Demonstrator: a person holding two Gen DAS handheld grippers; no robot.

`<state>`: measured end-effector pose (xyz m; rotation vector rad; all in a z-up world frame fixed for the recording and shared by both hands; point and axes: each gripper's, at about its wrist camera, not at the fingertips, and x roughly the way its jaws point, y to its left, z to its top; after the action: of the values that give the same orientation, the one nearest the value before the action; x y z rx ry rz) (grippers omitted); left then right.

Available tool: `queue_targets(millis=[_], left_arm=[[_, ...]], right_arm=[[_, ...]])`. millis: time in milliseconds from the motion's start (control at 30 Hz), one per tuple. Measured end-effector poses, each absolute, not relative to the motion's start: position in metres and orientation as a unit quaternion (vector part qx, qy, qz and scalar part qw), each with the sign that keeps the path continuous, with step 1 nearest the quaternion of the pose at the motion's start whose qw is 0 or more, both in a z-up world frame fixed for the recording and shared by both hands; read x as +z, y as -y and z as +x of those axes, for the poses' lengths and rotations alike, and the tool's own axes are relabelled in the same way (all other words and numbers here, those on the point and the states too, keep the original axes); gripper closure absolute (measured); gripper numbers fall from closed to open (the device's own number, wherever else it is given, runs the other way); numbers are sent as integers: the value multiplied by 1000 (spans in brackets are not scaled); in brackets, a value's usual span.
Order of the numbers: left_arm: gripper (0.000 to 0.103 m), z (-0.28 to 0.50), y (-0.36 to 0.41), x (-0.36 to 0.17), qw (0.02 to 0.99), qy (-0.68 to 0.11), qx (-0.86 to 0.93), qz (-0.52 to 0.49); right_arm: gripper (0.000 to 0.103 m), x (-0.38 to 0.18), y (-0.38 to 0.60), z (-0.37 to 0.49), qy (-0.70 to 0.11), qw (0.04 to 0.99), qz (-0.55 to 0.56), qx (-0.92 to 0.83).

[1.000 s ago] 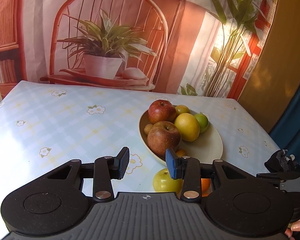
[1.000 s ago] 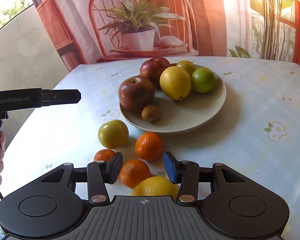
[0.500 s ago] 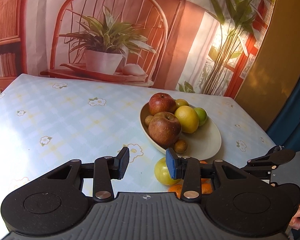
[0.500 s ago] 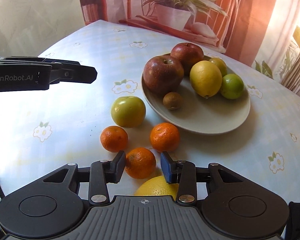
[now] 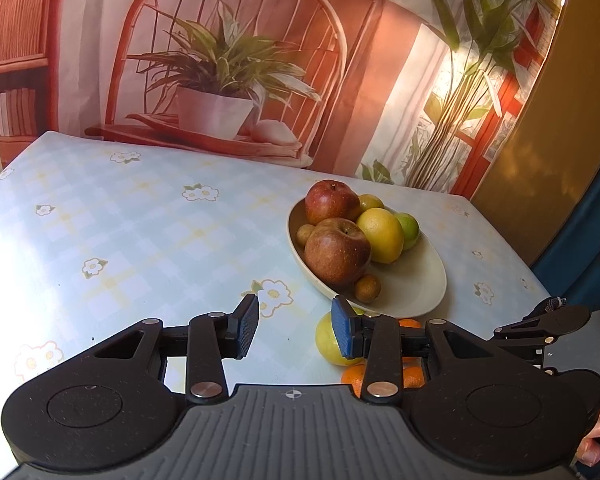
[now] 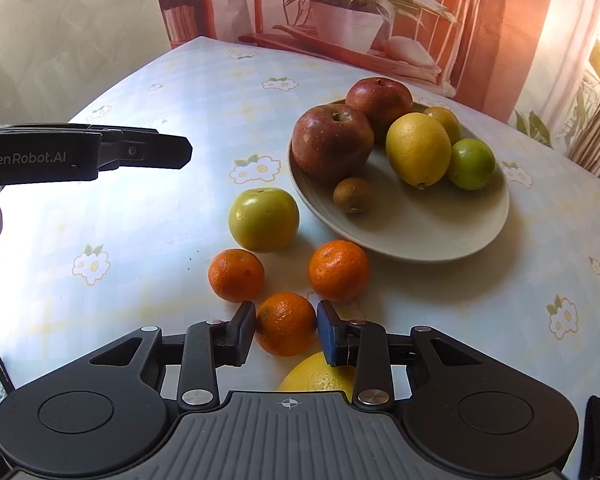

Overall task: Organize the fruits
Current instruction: 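Move the right gripper to a tangerine and close on it, then lift the tangerine with the right gripper while the left gripper grasps the green apple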

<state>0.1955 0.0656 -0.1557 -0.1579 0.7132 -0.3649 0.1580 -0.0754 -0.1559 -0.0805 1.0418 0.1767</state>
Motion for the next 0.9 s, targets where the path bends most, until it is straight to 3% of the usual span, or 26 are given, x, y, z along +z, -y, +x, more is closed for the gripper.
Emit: queue_targets(millis=[900], left_arm=[[58, 225, -32, -182, 888, -403, -192, -107]], right_arm=[[74, -132, 158, 105, -310, 942, 130, 2]])
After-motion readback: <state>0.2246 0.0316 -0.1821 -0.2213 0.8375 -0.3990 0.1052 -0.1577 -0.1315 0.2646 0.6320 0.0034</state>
